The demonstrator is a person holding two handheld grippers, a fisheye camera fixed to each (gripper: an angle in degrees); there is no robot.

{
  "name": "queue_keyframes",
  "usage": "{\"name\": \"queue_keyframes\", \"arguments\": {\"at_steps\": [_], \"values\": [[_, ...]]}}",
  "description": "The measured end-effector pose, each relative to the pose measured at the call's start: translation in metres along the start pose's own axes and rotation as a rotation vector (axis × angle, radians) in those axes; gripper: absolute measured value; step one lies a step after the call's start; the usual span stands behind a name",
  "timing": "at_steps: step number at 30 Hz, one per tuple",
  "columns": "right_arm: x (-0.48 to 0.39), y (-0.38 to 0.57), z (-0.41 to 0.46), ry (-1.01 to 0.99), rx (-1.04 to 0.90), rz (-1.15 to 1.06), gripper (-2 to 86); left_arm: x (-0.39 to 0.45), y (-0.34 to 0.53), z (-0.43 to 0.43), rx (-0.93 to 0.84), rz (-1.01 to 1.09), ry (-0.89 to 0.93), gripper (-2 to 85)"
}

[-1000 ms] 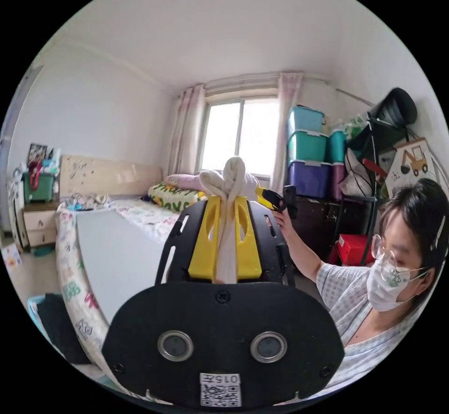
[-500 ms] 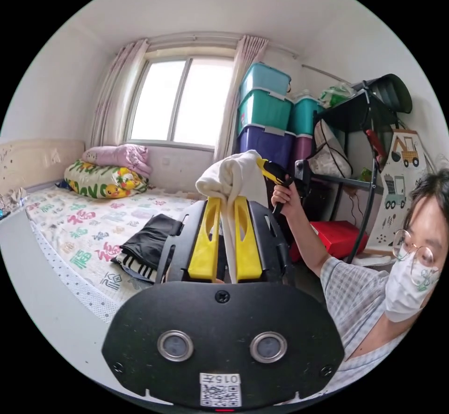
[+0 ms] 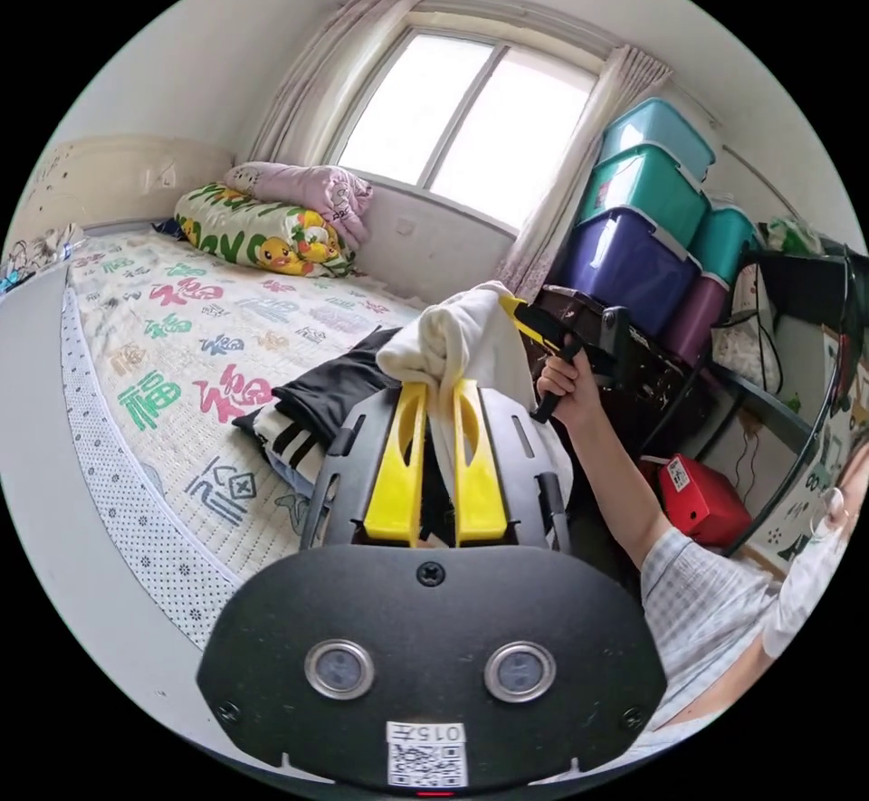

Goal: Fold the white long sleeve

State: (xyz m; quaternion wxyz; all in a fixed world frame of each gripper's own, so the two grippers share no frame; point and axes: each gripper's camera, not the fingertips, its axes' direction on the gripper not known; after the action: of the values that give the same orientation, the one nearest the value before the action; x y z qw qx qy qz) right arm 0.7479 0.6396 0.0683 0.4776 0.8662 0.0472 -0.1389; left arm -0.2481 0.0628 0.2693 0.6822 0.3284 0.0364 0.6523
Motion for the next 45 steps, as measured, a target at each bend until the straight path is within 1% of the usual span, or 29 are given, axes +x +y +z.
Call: {"name": "queue_keyframes", "arguments": {"at_steps": [2, 6, 8, 13, 17, 20, 26, 32, 36, 39, 41, 42, 44, 45], "values": [[-0.023, 0.022, -0.043, -0.084, 0.098, -0.073, 5.0, 0.024, -0.007, -0.039, 0.039, 0.063, 0.037, 2.3], [-0.079, 0.054, -0.121, -0.115, 0.210, -0.205, 5.0, 0.088, -0.014, -0.112, 0.105, 0.215, 0.103, 2.0], [-0.122, 0.081, -0.170, -0.154, 0.306, -0.277, 4.9, 0.138, -0.012, -0.172, 0.186, 0.326, 0.122, 1.9], [-0.211, 0.135, -0.233, -0.136, 0.420, -0.354, 4.9, 0.221, 0.003, -0.288, 0.264, 0.447, 0.151, 1.6], [-0.278, 0.174, -0.261, -0.177, 0.437, -0.352, 4.9, 0.273, 0.040, -0.376, 0.272, 0.512, 0.130, 1.4], [-0.322, 0.200, -0.271, -0.195, 0.420, -0.347, 4.9, 0.292, 0.078, -0.431, 0.280, 0.515, 0.151, 1.5], [-0.399, 0.247, -0.274, -0.202, 0.368, -0.343, 5.0, 0.308, 0.170, -0.503, 0.275, 0.480, 0.155, 1.8], [-0.456, 0.275, -0.276, -0.206, 0.325, -0.350, 5.0, 0.311, 0.241, -0.536, 0.285, 0.449, 0.196, 2.1], [-0.483, 0.279, -0.269, -0.166, 0.291, -0.348, 5.0, 0.301, 0.272, -0.536, 0.283, 0.415, 0.237, 2.4], [-0.483, 0.277, -0.230, -0.081, 0.172, -0.289, 5.1, 0.258, 0.303, -0.501, 0.237, 0.274, 0.250, 2.6], [-0.459, 0.277, -0.171, 0.018, 0.012, -0.202, 5.1, 0.202, 0.329, -0.447, 0.143, 0.116, 0.221, 2.9], [-0.451, 0.278, -0.154, 0.044, -0.037, -0.182, 5.1, 0.187, 0.336, -0.431, 0.109, 0.077, 0.210, 3.1], [-0.413, 0.283, -0.082, 0.122, -0.228, -0.104, 5.2, 0.129, 0.361, -0.365, -0.033, -0.058, 0.146, 3.7], [-0.405, 0.285, -0.067, 0.136, -0.258, -0.078, 5.2, 0.117, 0.367, -0.351, -0.057, -0.089, 0.125, 4.0]]}}
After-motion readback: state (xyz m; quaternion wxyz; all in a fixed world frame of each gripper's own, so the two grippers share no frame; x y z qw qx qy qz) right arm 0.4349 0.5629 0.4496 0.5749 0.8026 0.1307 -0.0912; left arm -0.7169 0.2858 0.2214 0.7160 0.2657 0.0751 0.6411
